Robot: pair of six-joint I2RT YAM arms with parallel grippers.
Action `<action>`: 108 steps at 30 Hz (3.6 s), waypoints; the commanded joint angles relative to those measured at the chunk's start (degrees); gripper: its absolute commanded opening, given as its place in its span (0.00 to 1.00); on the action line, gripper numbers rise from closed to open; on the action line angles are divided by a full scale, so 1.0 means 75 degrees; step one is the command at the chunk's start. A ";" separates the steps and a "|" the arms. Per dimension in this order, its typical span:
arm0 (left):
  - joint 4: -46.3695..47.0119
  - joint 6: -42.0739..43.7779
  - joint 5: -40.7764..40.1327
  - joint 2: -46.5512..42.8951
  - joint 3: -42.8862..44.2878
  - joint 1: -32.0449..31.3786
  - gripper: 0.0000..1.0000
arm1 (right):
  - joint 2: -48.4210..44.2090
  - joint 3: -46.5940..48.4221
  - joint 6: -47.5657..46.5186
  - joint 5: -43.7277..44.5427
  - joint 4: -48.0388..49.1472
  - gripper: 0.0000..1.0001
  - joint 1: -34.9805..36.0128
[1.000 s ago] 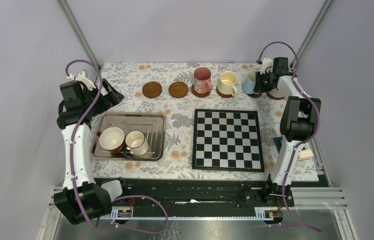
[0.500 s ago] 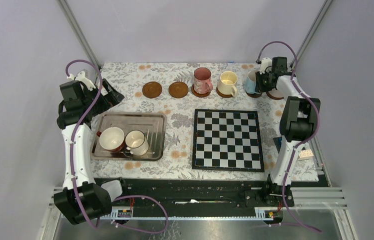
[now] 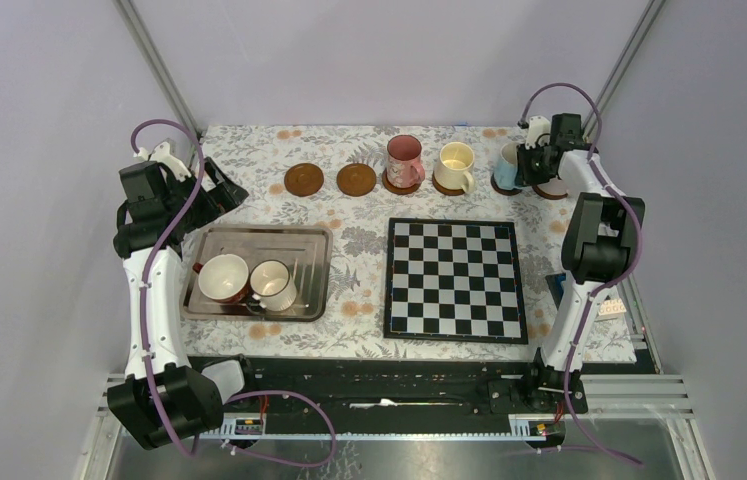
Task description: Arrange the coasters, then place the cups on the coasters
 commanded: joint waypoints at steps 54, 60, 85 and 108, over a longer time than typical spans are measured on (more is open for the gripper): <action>0.0395 0.0123 0.0035 -0.0100 -0.0010 0.0049 0.99 | 0.0210 0.1033 -0.0102 -0.0425 -0.0597 0.34 -0.0171; 0.0401 0.0123 0.0046 -0.0091 -0.0009 0.0040 0.99 | 0.0217 0.1090 -0.0097 -0.0465 -0.0717 0.44 -0.0174; 0.0378 0.0088 0.0095 -0.0115 0.0013 0.0053 0.99 | -0.0058 0.0962 -0.1037 -0.0298 -0.1344 0.55 -0.0232; 0.0372 0.0088 0.0152 -0.0089 0.0028 0.0045 0.99 | 0.0204 0.1598 -0.1276 -0.0070 -0.1882 0.50 -0.0408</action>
